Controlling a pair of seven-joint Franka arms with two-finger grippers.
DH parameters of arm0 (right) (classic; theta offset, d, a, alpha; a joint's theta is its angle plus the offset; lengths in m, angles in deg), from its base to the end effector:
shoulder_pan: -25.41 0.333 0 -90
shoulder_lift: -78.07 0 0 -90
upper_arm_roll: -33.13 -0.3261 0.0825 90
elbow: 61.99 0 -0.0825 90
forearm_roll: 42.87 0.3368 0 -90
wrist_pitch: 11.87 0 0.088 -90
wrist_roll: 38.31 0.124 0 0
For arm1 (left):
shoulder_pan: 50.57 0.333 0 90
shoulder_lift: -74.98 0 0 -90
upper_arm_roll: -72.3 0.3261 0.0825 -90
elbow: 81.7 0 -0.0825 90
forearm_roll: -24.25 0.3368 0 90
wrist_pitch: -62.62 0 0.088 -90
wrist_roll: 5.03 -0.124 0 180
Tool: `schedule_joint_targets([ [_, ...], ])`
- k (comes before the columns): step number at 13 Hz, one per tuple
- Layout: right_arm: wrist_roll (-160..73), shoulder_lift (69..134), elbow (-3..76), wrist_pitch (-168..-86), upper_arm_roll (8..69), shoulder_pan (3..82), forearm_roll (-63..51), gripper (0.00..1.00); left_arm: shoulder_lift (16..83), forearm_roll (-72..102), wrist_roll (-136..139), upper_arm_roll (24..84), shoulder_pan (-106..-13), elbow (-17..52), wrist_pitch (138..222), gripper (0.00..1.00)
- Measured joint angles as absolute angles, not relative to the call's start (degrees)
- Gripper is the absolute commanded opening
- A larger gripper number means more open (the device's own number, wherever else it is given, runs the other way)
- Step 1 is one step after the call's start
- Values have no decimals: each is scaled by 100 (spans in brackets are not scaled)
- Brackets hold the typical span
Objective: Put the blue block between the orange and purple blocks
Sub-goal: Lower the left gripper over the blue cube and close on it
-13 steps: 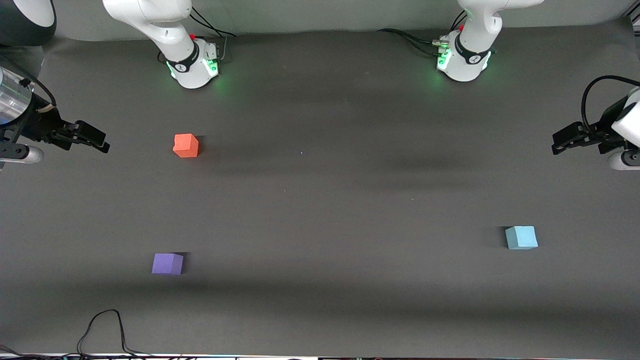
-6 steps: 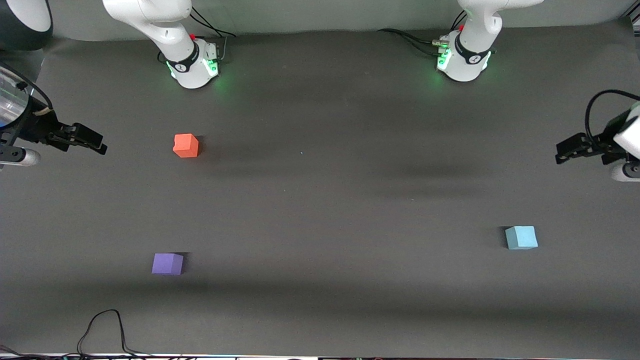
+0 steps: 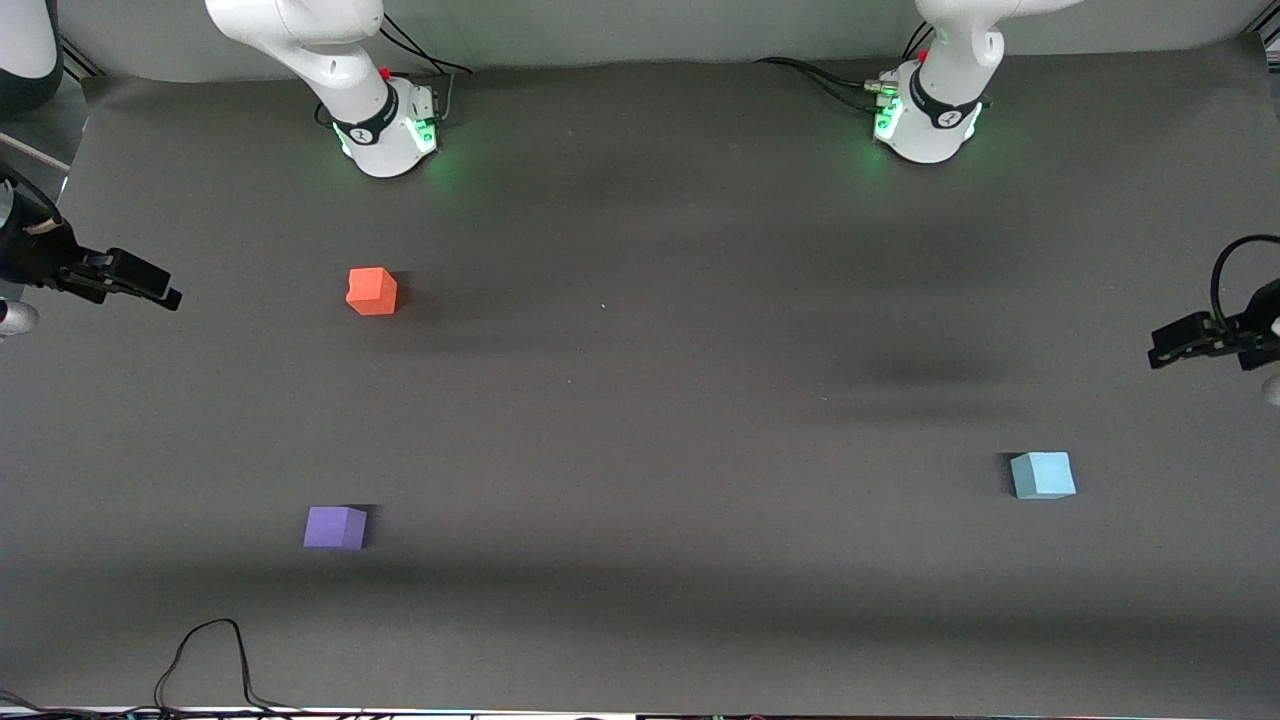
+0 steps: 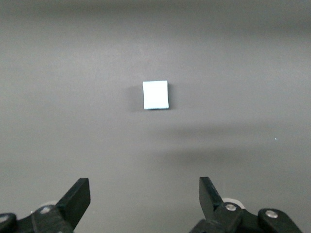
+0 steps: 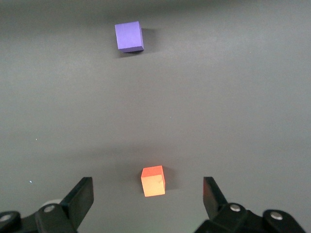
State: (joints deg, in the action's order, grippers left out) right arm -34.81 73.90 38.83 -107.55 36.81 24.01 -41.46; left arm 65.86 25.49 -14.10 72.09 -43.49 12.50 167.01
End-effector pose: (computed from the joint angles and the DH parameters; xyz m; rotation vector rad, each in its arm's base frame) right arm 0.4868 -0.0415 0.5817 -3.1031 0.2366 0.0260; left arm 0.5658 0.0705 0.5223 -3.1179 0.0679 -0.0244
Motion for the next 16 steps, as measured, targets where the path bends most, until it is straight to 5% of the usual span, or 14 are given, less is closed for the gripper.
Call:
schedule_joint_targets([
  [10, -3561, 7709, 3584, -10627, 3630, 2428, -4146, 100, 4463, 2549, -1413, 7193, -4276, 1307, 19041, 100],
  [16, -3574, 7690, 3508, -10626, 3670, 2419, -4146, 100, 3822, 2549, -1414, 7140, -4296, 1301, 19733, 100],
])
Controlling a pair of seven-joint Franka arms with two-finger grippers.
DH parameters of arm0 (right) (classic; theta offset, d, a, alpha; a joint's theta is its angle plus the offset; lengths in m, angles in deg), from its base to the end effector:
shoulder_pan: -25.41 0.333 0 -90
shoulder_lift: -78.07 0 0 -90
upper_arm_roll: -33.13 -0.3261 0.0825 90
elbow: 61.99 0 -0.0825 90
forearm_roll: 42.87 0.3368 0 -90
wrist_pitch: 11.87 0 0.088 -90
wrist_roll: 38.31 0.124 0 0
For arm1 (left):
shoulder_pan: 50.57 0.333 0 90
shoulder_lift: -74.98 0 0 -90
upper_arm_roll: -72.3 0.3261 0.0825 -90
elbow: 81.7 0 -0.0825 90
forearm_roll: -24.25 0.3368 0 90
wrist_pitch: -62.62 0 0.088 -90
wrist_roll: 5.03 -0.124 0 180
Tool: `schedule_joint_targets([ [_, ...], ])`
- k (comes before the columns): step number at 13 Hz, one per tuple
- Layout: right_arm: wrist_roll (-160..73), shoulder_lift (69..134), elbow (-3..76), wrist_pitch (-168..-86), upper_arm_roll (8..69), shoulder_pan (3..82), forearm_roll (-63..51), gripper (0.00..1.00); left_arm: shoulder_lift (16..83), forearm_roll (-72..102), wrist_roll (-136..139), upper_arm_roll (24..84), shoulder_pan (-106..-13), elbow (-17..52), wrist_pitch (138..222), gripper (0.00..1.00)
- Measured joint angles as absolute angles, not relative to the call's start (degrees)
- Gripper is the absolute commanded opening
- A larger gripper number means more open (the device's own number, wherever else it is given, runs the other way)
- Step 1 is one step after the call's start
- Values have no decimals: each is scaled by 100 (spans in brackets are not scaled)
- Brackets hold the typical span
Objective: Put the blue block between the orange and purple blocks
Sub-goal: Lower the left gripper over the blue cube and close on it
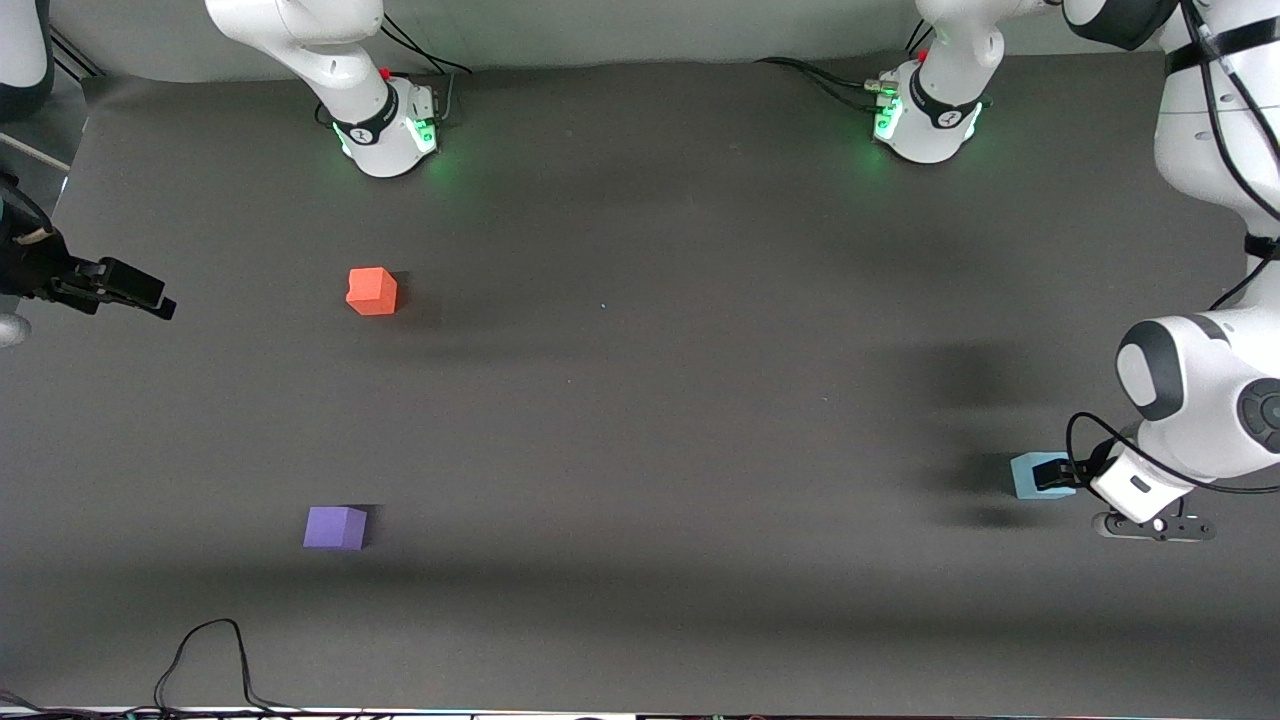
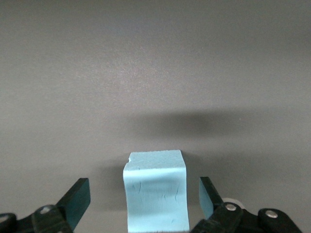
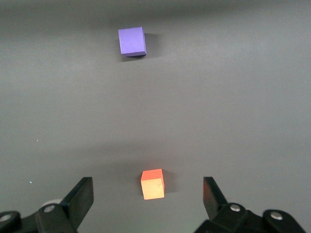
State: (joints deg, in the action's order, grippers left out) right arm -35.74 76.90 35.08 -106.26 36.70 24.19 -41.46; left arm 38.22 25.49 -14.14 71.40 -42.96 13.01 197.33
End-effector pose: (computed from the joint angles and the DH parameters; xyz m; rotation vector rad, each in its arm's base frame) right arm 0.5025 -0.0395 0.5819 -3.1084 0.2033 0.0403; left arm 0.6584 0.0795 0.2649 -3.1251 0.0833 -0.0864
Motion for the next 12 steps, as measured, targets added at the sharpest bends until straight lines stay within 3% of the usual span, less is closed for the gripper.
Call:
schedule_joint_targets([
  [4, -3578, 7763, 3520, -10679, 3793, 2403, -4095, 100, 3636, 2549, -1414, 7140, -4295, 1300, 19822, 100],
  [6, -3578, 7888, 3541, -10798, 3840, 2401, -3925, 100, 3634, 2548, -1414, 7140, -4295, 1299, 19822, 85],
  [7, -3578, 7954, 3542, -10858, 3868, 2401, -3881, 100, 3634, 2548, -1414, 7140, -4294, 1299, 19822, 68],
  [8, -3578, 7991, 3542, -10883, 3892, 2401, -3865, 100, 3634, 2547, -1414, 7141, -4293, 1299, 19822, 58],
  [9, -3578, 8000, 3541, -10927, 3901, 2401, -3860, 100, 3632, 2546, -1414, 7144, -4289, 1299, 19822, 53],
  [12, -3579, 8004, 3537, -11191, 3871, 2424, -3851, 100, 3633, 2538, -1414, 7144, -4281, 1286, 19825, 53],
])
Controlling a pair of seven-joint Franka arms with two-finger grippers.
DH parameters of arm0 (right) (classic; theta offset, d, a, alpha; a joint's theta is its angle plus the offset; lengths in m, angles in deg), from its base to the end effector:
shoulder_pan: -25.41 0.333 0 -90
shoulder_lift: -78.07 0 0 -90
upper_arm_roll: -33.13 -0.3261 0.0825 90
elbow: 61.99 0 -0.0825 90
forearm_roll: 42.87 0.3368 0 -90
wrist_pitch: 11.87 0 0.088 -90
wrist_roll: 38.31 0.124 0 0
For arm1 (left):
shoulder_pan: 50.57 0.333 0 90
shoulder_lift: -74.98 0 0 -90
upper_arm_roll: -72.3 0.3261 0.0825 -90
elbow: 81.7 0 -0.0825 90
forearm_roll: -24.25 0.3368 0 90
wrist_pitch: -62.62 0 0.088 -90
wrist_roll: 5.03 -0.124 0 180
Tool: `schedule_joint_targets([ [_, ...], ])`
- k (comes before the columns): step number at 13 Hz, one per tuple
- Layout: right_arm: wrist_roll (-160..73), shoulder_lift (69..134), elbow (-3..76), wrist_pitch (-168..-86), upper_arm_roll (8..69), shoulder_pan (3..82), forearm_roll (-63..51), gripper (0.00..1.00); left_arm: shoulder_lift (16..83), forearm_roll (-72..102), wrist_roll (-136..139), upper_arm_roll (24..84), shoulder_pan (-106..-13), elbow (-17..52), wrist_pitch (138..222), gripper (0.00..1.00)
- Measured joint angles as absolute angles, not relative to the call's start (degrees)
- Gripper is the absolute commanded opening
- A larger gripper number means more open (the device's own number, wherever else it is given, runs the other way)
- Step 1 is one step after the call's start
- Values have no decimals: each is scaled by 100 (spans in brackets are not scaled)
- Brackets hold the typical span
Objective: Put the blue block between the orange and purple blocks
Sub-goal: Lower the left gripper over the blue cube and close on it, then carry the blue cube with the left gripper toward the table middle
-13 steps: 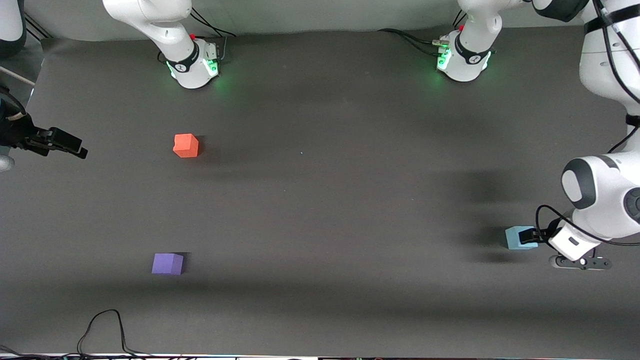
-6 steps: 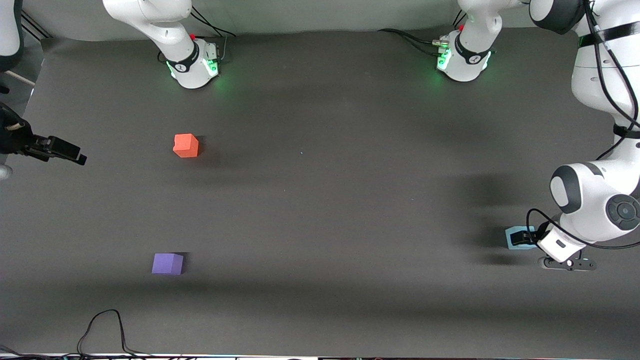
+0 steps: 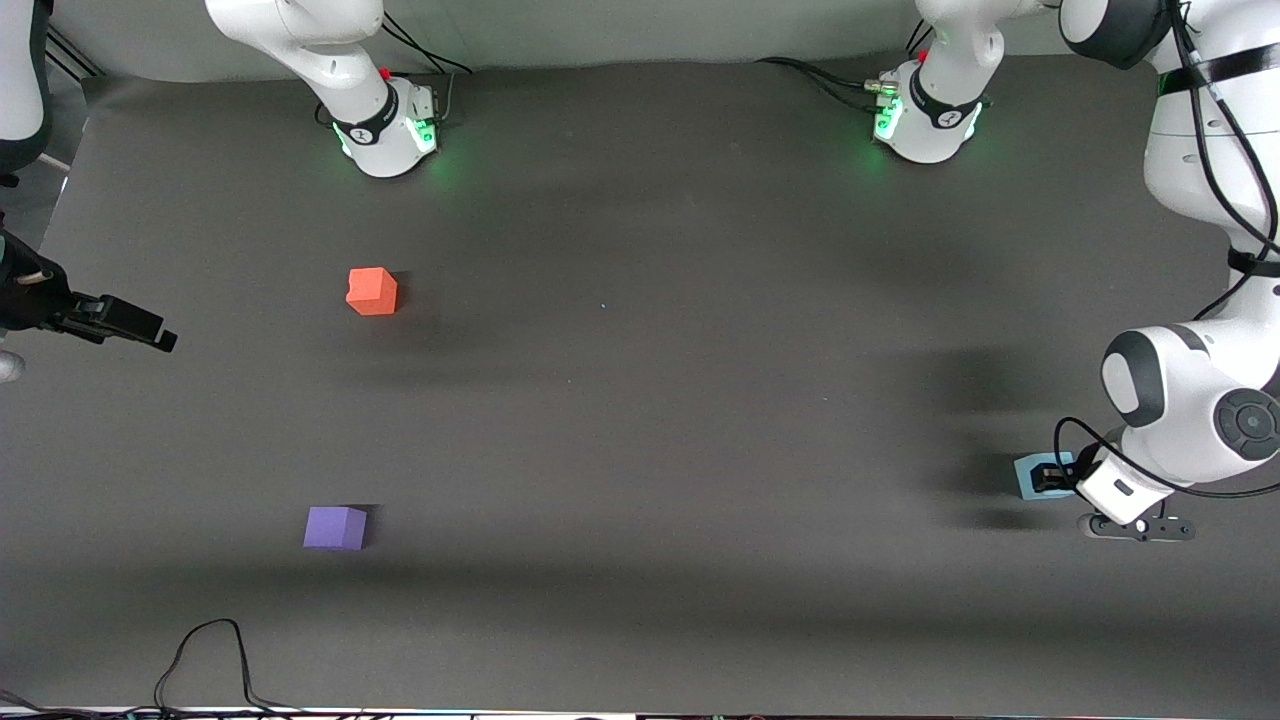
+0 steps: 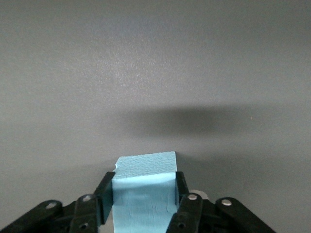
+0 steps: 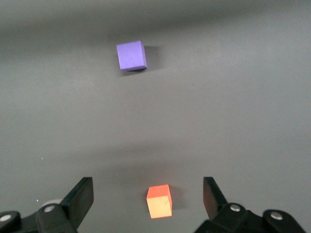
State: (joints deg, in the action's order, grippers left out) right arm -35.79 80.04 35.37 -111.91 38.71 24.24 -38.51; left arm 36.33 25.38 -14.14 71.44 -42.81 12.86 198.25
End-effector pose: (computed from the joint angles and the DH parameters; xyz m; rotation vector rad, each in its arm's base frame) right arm 0.5263 -0.0533 0.5603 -3.0587 0.2676 -0.0234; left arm 0.6582 0.0815 0.2455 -3.1294 0.0765 -0.0646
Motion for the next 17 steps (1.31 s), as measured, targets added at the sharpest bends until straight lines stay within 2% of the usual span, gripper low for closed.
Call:
schedule_joint_targets([
  [6, -3918, 8375, 3548, -11426, 3841, 2444, -3586, 100, 3633, 2538, -1413, 7150, -4274, 1256, 19820, 53],
  [9, -4237, 8358, 3474, -11454, 3856, 2443, -3553, 100, 3765, 2538, -1413, 7165, -4262, 1125, 19658, 53],
  [12, -4302, 8128, 3347, -11323, 3879, 2435, -3564, 100, 4174, 2535, -1411, 7138, -4271, 840, 18688, 53],
  [15, -4334, 8184, 3390, -11196, 3900, 2432, -3627, 100, 4619, 2517, -1144, 7061, -4488, 123, 17062, 53],
  [17, -4364, 8227, 3398, -11191, 3877, 2454, -3784, 100, 4716, 2501, -584, 7038, -4903, -419, 16294, 53],
])
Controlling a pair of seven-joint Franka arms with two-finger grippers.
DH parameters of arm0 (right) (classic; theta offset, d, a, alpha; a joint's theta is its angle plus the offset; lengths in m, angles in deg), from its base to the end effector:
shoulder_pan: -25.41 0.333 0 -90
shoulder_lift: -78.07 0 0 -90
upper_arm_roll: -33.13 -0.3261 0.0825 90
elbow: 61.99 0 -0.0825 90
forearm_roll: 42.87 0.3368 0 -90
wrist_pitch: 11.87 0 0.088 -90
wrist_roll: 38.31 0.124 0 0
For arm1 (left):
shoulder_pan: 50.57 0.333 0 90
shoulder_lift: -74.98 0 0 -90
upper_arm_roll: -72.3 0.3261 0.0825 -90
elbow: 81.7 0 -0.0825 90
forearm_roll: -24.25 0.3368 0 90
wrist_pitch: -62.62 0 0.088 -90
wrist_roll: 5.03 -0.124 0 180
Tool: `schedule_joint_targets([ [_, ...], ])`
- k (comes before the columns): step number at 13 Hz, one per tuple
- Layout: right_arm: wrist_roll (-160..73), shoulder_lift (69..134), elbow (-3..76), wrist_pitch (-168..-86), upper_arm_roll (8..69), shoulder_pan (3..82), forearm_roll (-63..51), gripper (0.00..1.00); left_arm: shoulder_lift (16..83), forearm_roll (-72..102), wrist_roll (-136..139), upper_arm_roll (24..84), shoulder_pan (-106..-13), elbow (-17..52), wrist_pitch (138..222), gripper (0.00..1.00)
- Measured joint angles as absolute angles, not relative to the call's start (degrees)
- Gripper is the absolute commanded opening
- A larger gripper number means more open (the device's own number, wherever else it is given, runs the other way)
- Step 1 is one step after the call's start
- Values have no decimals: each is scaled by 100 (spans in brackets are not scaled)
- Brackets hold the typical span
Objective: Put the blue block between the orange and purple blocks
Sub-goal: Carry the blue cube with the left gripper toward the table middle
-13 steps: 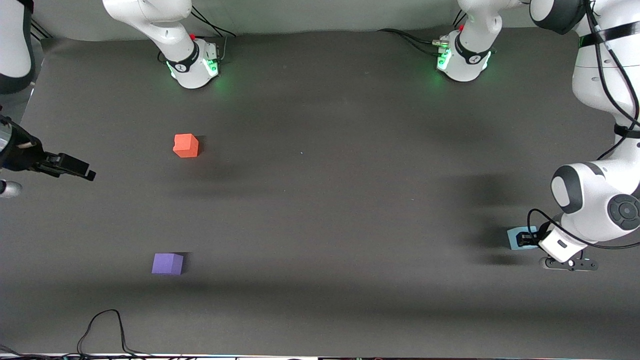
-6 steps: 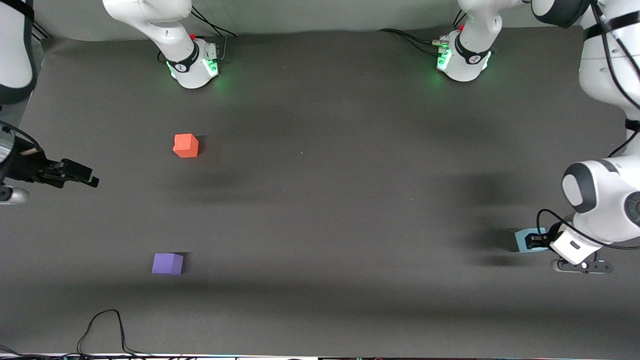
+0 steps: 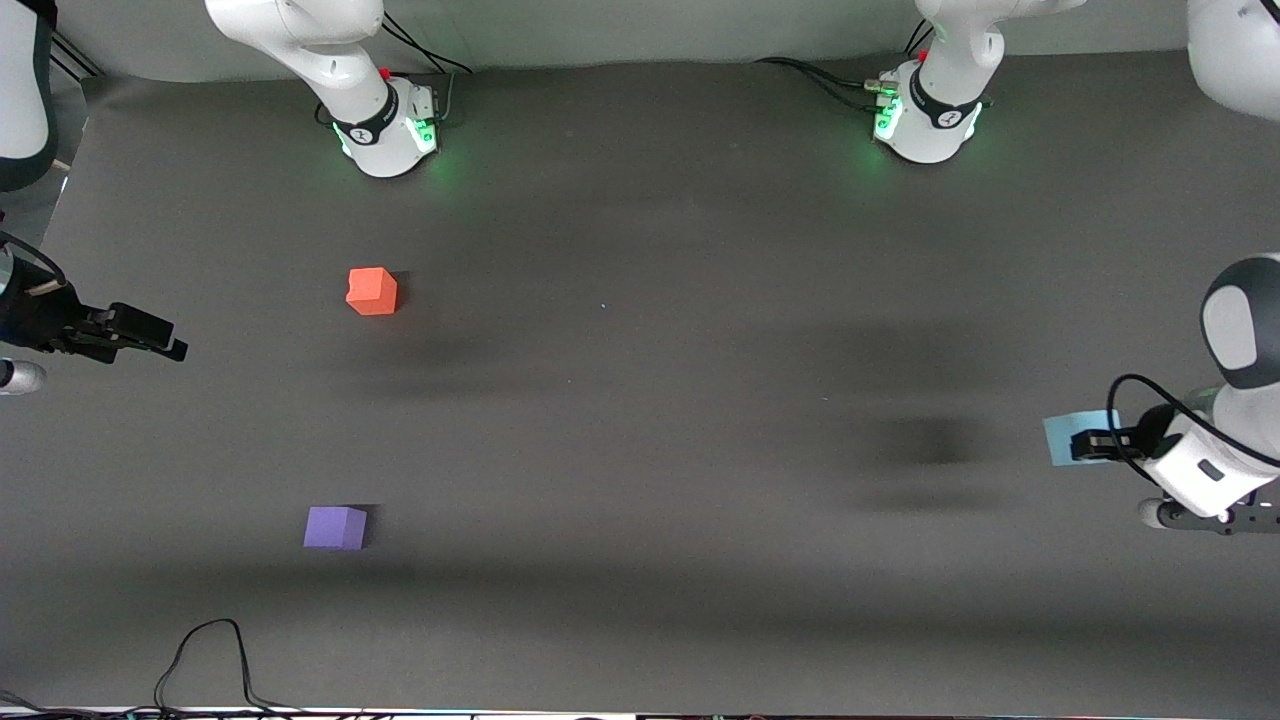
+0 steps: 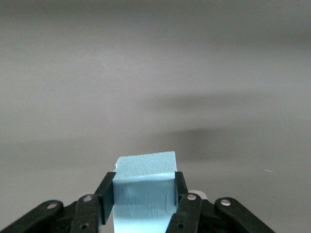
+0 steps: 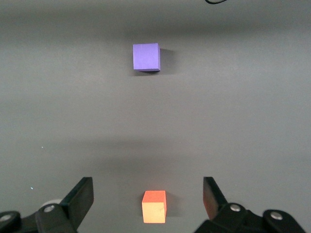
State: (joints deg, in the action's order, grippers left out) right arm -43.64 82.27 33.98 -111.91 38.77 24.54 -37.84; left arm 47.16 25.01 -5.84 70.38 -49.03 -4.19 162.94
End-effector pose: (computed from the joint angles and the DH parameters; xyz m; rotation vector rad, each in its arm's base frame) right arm 0.5377 -0.0502 0.5502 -3.0621 0.0547 -0.0097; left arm 0.6486 0.0013 0.4423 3.1353 -0.0322 -0.1367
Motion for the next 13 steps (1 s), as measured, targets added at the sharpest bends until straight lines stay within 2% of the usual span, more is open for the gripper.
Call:
schedule_joint_targets([
  [2, -4372, 8226, 3392, -11192, 3858, 2617, -4182, 100, 4719, 2437, 292, 7003, -5482, -706, 16006, 53],
  [7, -4372, 8226, 3387, -11254, 3878, 2709, -4226, 100, 4586, 2326, 2766, 6761, -7234, -922, 16030, 53],
  [13, -4372, 8226, 3386, -11265, 3909, 2708, -4113, 100, 3806, 2591, 4494, 6754, -8955, -960, 17080, 53],
])
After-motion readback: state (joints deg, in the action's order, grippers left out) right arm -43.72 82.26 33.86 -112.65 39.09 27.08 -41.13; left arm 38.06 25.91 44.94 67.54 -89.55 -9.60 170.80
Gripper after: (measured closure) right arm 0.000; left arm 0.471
